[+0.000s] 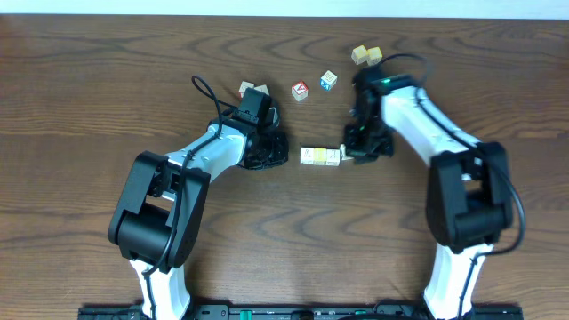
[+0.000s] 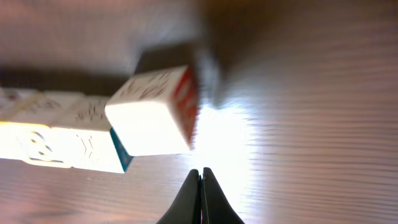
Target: Lift 4 blocks
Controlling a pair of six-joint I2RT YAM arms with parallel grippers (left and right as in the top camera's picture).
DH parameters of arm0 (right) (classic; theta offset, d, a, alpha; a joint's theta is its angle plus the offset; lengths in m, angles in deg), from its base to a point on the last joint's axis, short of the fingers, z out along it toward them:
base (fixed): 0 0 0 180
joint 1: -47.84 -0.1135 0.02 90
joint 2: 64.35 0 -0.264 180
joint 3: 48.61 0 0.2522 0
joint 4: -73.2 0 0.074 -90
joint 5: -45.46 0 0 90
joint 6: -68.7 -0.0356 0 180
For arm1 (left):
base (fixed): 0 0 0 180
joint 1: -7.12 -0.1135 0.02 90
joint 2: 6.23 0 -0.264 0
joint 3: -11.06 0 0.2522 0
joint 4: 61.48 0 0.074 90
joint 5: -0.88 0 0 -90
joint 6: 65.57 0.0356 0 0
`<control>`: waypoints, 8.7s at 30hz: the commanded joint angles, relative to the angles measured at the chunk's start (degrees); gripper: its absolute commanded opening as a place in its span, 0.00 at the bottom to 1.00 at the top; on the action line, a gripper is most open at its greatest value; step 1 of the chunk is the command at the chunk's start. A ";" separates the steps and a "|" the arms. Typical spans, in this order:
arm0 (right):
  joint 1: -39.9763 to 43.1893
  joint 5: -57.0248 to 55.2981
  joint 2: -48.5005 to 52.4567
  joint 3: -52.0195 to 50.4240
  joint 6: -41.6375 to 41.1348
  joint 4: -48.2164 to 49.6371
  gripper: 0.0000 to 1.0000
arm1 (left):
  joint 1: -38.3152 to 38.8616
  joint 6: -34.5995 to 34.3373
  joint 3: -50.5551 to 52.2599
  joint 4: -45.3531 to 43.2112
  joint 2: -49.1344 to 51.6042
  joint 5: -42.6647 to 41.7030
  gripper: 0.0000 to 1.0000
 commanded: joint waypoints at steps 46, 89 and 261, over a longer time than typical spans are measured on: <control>-2.38 -3.06 3.80 0.79 3.06 14.95 0.01 | -0.31 1.42 2.86 2.05 2.27 6.75 0.07; -2.12 -1.05 3.78 1.18 0.74 11.69 0.01 | -0.31 1.42 2.86 2.08 2.27 6.73 0.08; 11.06 20.65 3.78 -10.75 3.69 14.16 0.01 | -1.27 5.70 2.10 -3.69 -0.50 -2.95 0.07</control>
